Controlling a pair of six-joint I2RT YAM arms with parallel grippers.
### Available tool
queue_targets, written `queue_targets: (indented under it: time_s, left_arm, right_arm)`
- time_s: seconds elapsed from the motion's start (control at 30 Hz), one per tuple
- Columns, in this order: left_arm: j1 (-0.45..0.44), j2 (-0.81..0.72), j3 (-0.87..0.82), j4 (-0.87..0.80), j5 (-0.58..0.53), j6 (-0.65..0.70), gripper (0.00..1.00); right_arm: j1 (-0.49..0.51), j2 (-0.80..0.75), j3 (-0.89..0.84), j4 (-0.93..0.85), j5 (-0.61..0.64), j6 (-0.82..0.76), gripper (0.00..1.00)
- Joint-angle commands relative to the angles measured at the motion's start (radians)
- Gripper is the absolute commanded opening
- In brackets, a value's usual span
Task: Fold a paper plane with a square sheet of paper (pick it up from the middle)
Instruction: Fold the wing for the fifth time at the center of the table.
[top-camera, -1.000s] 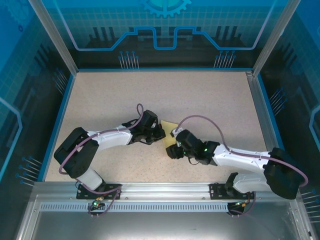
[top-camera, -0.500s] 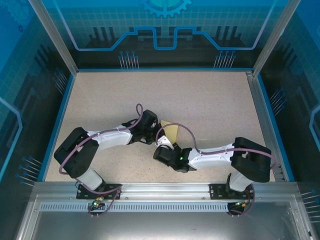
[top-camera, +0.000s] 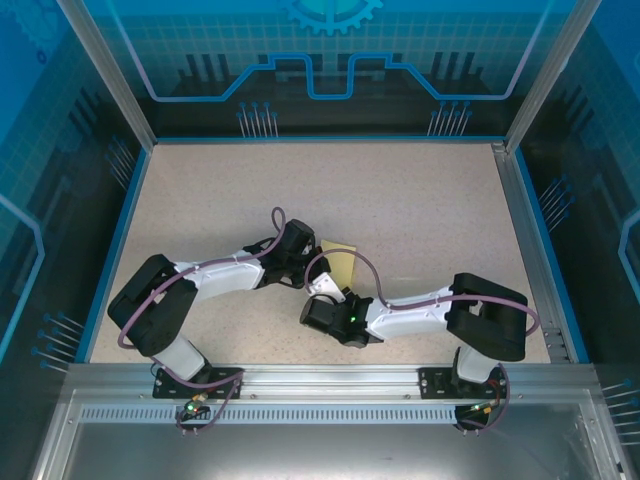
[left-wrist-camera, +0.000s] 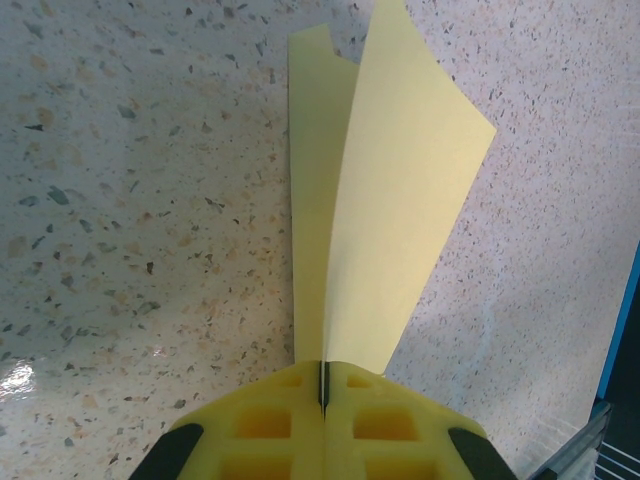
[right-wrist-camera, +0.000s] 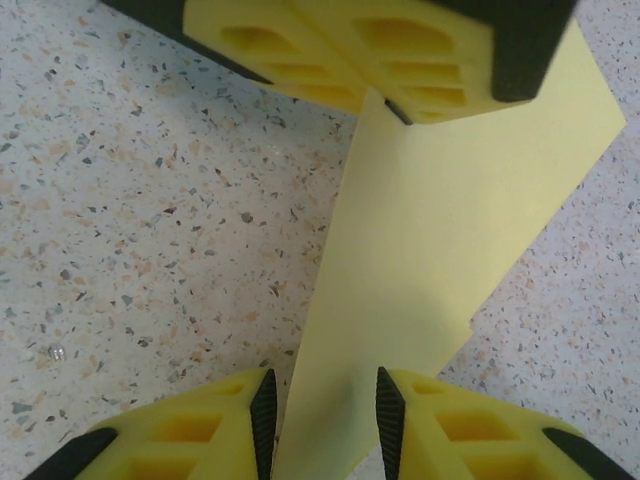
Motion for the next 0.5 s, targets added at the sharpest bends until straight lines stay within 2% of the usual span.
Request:
queue_targets:
  time_s: [0.0,0.07,0.23,0.47]
  left_arm:
    - [-0.010,0.007,0.003,-0.027,0.007,-0.012,0.00]
    - [-0.009,0.011,0.003,-0.027,0.006,-0.016,0.00]
    - [-0.010,0.014,0.009,-0.028,0.010,-0.019,0.00]
    - [-0.009,0.014,0.015,-0.032,0.013,-0.017,0.00]
  right_arm:
    - [0.020,-0.045,-0.010,0.024,0.047,0.013,0.39]
    - [0.027,-0.064,-0.025,0.050,0.045,0.004,0.42]
    - [0.026,-0.071,-0.048,0.099,0.025,-0.021,0.42]
    - [0.018,-0.015,-0.008,0.055,0.049,0.004,0.32]
